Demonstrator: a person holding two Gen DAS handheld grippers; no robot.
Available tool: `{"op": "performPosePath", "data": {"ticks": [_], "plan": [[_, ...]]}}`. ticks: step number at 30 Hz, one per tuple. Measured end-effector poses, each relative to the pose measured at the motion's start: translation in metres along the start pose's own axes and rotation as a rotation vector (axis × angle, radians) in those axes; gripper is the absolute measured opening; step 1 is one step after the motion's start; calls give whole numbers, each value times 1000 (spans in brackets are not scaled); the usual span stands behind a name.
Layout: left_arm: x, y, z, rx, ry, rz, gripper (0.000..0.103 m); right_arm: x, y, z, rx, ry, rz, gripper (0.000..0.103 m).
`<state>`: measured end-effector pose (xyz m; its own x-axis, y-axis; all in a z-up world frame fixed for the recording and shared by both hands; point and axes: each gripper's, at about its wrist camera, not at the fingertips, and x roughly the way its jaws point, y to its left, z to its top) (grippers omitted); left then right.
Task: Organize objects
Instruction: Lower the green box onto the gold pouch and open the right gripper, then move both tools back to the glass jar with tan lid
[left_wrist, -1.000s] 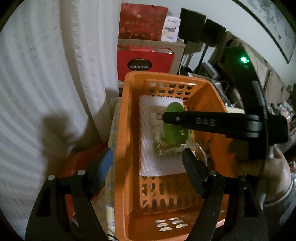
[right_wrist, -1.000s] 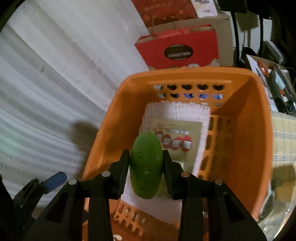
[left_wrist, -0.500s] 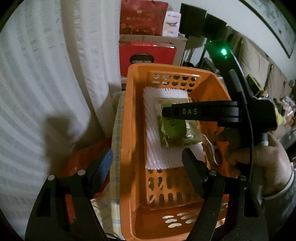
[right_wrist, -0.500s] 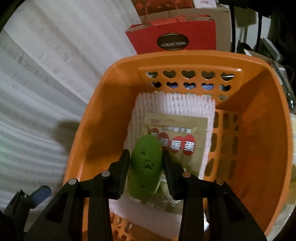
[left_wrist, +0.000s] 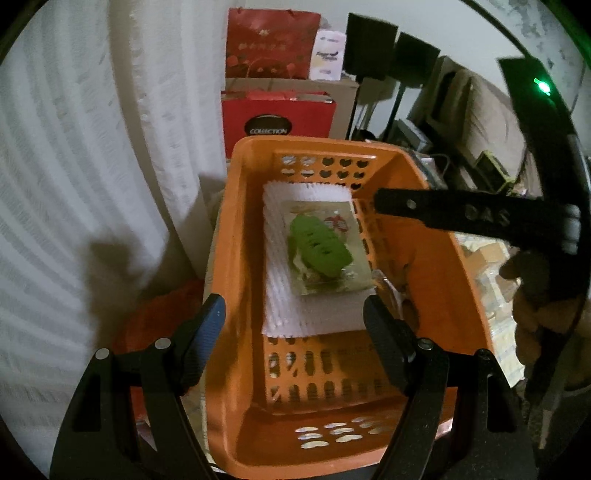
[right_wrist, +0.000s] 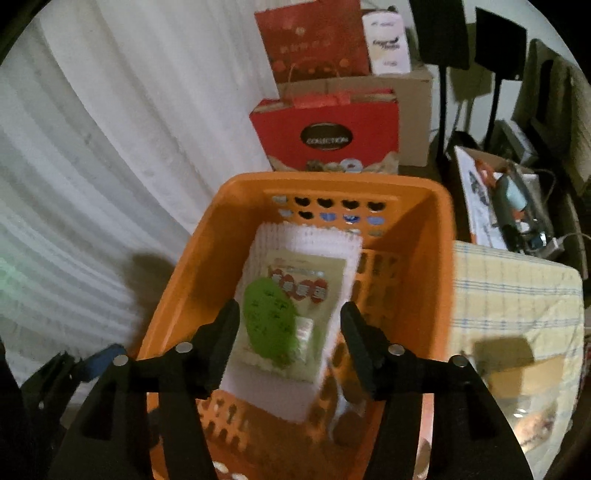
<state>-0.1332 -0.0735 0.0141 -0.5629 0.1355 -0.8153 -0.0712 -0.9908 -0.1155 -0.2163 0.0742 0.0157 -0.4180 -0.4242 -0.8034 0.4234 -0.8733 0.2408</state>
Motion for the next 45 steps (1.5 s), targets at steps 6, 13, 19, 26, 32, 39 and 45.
{"op": "performPosePath", "data": {"ticks": [6,13,19,26,32,39,45], "plan": [[-10,-14,1,11,-31,2,79,-30,-21,-22,-5,-35,-52,71],[-21,-33,2,24,-55,-20,88,-67,-45,-42,11,-79,-76,79],[-26,-55,1,47,-69,-39,92,-90,-65,-60,21,-101,-97,80],[-26,-80,1,67,-80,-65,101,-113,-96,-83,38,-126,-125,82],[-20,-105,0,92,-74,-78,103,-123,-113,-96,35,-128,-181,91],[-11,-137,-3,124,-61,-100,103,-135,-130,-107,42,-152,-229,102],[-2,-168,-5,150,-43,-127,103,-144,-151,-115,62,-156,-266,102]]}}
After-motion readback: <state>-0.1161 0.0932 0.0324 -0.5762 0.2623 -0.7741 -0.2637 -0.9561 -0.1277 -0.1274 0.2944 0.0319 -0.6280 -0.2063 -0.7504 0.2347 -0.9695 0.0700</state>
